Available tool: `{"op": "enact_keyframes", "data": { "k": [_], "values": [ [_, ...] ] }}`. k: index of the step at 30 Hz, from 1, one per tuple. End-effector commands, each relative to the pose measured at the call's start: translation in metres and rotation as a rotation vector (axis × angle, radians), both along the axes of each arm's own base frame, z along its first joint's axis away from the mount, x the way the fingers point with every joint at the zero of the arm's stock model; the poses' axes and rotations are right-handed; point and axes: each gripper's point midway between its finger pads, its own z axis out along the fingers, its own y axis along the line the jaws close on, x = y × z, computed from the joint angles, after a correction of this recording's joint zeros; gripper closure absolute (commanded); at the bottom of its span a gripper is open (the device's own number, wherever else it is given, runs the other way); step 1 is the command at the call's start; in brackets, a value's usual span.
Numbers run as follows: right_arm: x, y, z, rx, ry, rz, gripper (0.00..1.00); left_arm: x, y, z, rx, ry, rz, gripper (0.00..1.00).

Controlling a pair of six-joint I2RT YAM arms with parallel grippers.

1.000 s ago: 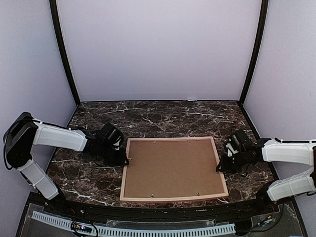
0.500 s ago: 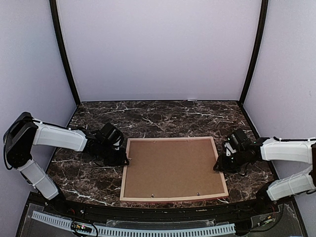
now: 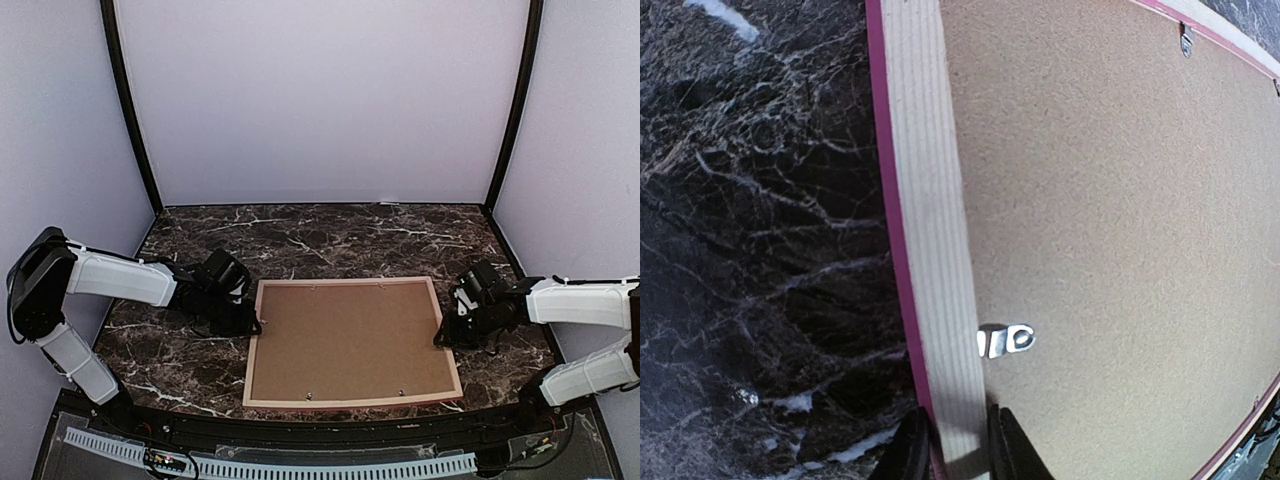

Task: Put the photo into the frame
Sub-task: Press the fastener onto the backboard.

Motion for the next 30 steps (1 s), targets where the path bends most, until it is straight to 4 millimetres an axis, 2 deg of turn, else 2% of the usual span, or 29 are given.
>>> {"op": "enact_keyframes", "data": {
  "k": [1,21,25,30],
  "values": [
    [-0.0023,0.0040,-0.0023,0.007,0.013,0.023,0.65,-0.0095,0.0037,-0.0124,0.028,0.029,-0.010,0.77],
    [-0.0063,0.0047,-0.0049,0.018,0.028,0.030,0.75,-0.0113,0.0043,-0.0155,0.031,0.038,-0.013,0.78],
    [-0.0047,0.0041,-0.0035,0.015,0.019,0.024,0.71,-0.0112,0.0048,-0.0154,0.032,0.036,-0.010,0.78],
    [0.0009,0.0038,0.0011,0.009,0.003,0.015,0.61,-0.0103,0.0055,-0.0145,0.033,0.029,-0.006,0.77]
  ]
}}
